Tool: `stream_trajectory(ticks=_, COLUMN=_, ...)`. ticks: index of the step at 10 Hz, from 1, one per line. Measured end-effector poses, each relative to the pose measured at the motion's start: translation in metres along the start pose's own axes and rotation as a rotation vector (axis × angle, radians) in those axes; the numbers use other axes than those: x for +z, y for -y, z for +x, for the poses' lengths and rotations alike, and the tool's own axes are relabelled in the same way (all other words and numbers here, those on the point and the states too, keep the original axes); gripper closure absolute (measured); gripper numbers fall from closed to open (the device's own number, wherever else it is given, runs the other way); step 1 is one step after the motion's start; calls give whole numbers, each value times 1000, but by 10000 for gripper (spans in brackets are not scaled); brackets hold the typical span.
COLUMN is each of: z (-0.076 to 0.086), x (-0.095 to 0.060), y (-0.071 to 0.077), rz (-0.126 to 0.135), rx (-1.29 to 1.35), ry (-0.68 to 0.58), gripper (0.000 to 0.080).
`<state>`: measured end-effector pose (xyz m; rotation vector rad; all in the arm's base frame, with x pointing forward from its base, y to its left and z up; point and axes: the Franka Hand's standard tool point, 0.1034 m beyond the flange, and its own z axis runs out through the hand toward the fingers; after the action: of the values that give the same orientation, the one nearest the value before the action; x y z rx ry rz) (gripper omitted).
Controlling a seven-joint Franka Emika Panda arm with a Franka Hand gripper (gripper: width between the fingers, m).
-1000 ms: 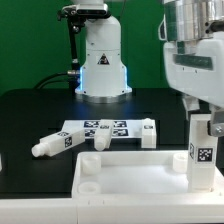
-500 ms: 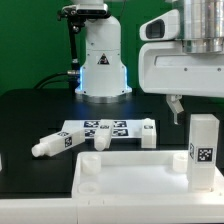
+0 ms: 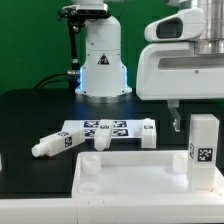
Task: Assemble desk
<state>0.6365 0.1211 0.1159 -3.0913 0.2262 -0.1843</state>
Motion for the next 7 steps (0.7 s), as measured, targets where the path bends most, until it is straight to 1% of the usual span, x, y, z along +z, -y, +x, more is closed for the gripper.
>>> stream_trajectory(ticks=1, z=0, x=0, y=0, rz=0, rx=0, ry=0, gripper=165)
stream_trajectory(ticks=3, z=0, x=1, y=0, rz=0, rx=144, ry=2, gripper=507)
stream_trajectory(ticks=4, z=0, x=1, y=-3, rz=-2, rx=177, ry=2, gripper=507)
stream_trajectory(ticks=6, z=0, x=2, y=-8, rz=-4, rx=440, ry=3, gripper=509)
stream_trajectory(ticks=7, z=0, x=2, y=-10, rz=11, rx=547, ry=11, gripper=509)
